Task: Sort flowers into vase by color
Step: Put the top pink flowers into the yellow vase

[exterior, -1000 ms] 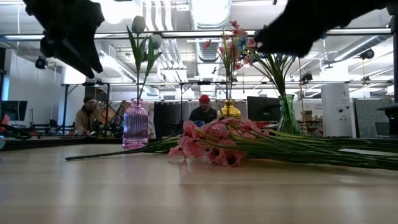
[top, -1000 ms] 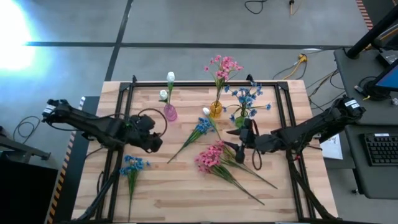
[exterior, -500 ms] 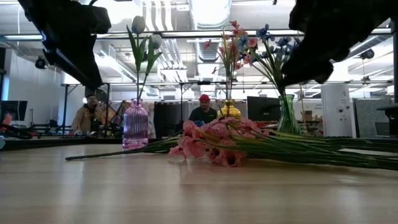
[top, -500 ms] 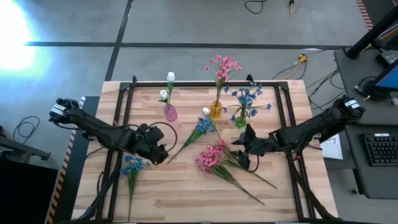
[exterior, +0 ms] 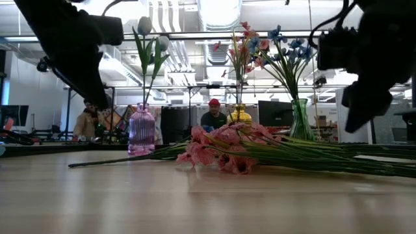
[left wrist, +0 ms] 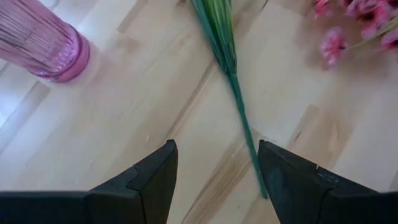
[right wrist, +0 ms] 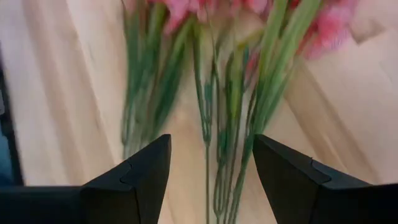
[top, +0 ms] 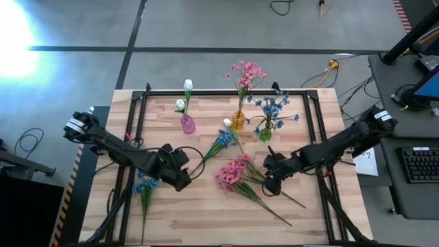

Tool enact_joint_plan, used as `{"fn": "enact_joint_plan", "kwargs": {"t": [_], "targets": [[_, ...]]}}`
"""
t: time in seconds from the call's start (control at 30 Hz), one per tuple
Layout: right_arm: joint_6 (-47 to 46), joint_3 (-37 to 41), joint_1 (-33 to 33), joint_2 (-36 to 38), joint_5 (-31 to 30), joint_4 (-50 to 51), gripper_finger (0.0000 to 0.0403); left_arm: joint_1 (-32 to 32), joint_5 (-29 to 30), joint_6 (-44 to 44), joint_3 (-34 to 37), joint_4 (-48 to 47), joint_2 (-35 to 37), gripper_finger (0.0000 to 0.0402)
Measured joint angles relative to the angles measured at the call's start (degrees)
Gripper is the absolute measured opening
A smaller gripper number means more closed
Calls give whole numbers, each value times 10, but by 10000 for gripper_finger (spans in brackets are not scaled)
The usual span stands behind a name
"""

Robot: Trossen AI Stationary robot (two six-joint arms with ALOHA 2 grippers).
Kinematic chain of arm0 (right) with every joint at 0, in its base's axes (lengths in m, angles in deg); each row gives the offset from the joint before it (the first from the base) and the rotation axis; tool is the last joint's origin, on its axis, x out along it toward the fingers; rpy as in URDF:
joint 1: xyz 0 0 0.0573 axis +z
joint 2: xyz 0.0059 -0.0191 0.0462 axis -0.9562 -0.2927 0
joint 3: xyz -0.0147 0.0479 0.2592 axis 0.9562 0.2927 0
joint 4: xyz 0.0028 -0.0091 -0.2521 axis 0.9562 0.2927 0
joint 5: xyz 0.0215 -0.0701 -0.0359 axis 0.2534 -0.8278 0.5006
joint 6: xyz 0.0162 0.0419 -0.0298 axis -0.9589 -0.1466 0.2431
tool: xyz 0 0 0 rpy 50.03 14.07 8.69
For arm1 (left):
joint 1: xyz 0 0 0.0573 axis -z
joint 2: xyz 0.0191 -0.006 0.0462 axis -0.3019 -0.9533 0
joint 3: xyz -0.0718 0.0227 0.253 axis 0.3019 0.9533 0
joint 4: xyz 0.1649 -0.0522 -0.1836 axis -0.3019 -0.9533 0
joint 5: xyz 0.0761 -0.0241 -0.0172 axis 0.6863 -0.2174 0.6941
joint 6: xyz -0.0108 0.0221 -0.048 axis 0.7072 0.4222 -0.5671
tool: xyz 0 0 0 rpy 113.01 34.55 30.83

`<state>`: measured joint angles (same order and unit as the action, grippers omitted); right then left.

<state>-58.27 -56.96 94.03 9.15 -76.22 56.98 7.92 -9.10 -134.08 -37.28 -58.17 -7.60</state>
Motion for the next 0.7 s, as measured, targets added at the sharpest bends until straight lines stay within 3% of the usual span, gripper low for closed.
{"fn": "enact_joint_plan", "kwargs": {"t": [0.17,0.7], "targets": [[-1,-20,5,-36,-3,56,219,0,0,6,-6,0,-18,208],[35,-81,28,-175,-64,59,208,0,33,7,-6,-1,-22,208]]}}
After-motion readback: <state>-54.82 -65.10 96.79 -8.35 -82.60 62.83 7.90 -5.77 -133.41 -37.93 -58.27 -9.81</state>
